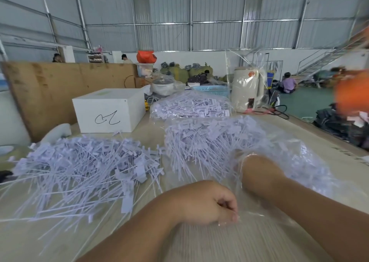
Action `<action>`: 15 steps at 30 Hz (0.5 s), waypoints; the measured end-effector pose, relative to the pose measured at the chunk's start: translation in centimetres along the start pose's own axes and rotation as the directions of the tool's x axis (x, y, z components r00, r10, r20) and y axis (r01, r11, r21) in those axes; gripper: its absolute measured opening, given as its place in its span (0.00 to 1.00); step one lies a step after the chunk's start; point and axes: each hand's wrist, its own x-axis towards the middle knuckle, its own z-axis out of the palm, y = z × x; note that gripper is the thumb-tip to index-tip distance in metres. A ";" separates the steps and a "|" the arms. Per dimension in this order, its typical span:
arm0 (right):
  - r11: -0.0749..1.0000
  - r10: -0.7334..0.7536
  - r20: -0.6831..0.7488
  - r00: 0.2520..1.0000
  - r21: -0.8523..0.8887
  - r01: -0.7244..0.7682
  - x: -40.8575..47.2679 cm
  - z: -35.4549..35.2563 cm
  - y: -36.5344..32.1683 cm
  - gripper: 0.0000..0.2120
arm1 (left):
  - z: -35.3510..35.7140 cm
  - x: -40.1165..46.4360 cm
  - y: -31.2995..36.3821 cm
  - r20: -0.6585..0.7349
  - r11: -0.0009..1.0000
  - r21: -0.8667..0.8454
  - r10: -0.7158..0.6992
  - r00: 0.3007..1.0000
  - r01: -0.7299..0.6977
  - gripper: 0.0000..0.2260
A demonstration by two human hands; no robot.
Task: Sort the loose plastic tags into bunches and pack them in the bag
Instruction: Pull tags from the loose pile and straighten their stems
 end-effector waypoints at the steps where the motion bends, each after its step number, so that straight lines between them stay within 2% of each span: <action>1: 1.000 -0.010 -0.055 0.998 0.012 0.011 -0.2 0.0 0.0 0.12 | 0.1 0.0 0.0 -0.033 0.999 -0.033 -0.006 0.999 0.005 0.05; 3: 0.999 0.018 -0.105 0.994 0.048 -0.013 -0.7 -0.2 -0.2 0.11 | -0.2 -0.2 0.0 -0.138 0.997 -0.080 -0.023 0.990 0.012 0.08; 5: 0.998 0.053 -0.086 0.995 0.029 -0.051 -1.3 -0.2 -0.3 0.09 | -0.9 -0.4 -0.3 -0.279 0.997 -0.077 -0.035 0.960 0.014 0.08; 8: 1.000 0.013 -0.006 1.000 -0.007 -0.013 -2.3 -0.8 -0.2 0.11 | -2.5 -0.9 -1.3 -0.480 0.997 -0.020 -0.076 0.874 0.076 0.09; 11: 0.999 -0.037 0.030 0.999 -0.010 0.038 -3.4 -2.6 -0.5 0.07 | -3.7 -1.3 -2.6 -0.595 0.981 0.012 -0.147 0.790 0.192 0.11; 13: 0.998 -0.070 -0.059 0.996 0.002 0.070 -3.9 -4.1 -1.1 0.03 | -4.3 -1.6 -3.3 -0.656 0.959 0.017 -0.203 0.727 0.283 0.10; 15: 0.994 -0.097 -0.239 0.966 0.023 0.106 -4.3 -5.4 -2.0 0.04 | -4.9 -1.9 -3.8 -0.731 0.925 0.038 -0.232 0.642 0.379 0.08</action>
